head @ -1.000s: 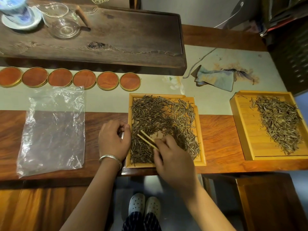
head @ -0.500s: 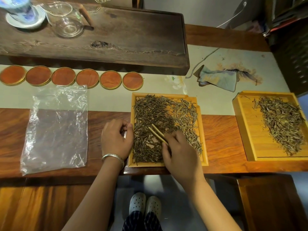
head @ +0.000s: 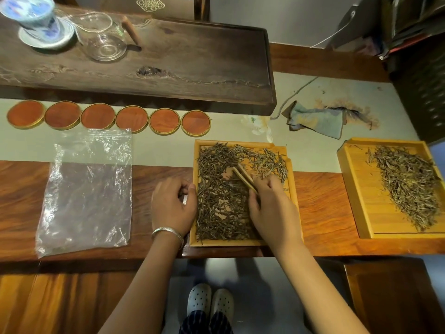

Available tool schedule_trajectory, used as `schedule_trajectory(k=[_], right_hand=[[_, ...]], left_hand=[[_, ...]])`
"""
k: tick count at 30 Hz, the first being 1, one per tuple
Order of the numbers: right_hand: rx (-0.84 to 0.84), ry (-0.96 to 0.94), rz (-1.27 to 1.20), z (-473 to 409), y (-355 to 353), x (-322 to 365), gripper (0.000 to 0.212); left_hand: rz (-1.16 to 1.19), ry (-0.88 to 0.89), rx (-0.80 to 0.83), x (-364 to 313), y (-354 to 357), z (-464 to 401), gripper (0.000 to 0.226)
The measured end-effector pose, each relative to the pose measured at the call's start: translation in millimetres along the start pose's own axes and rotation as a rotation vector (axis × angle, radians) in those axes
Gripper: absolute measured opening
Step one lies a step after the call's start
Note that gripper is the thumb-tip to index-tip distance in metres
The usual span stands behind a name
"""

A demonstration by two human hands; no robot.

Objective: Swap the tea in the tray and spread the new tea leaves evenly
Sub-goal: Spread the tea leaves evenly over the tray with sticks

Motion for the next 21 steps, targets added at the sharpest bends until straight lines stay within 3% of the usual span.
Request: schedule_trajectory(k=[10,13,16,21], right_hand=[[0.004,0.025,-0.037,-5.1,-1.8,-1.3,0.022],[-0.07,0.085,-0.076,-8.3,-9.7,-11.8,0.019],[-0.127,0.017,-0.103,-17.8,-13.2,10.3,0.019],[-0.057,0.0,-0.054,-28.2,4.1,31.2,0.028]], left_hand=[[0.006,0.007,0.0,-1.6,-0.7,0.3,0.017],[0.007,0.007,-0.002,-1.7,-0.4,-0.2,0.017],[0.009,0.003,0.0,-0.8,0.2,-0.4,0.017],[0.012,0.005,0.004,0.0,-0.2,-0.2,0.016]])
Point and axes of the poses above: each hand's wrist, its own z-axis away from the middle knuckle, its own y-axis out of the palm, x = y × z, the point moved 9 cm from there along -z, towards the middle knuckle, and after that the axes turned 15 degrees about z, right-handed, at the moved point
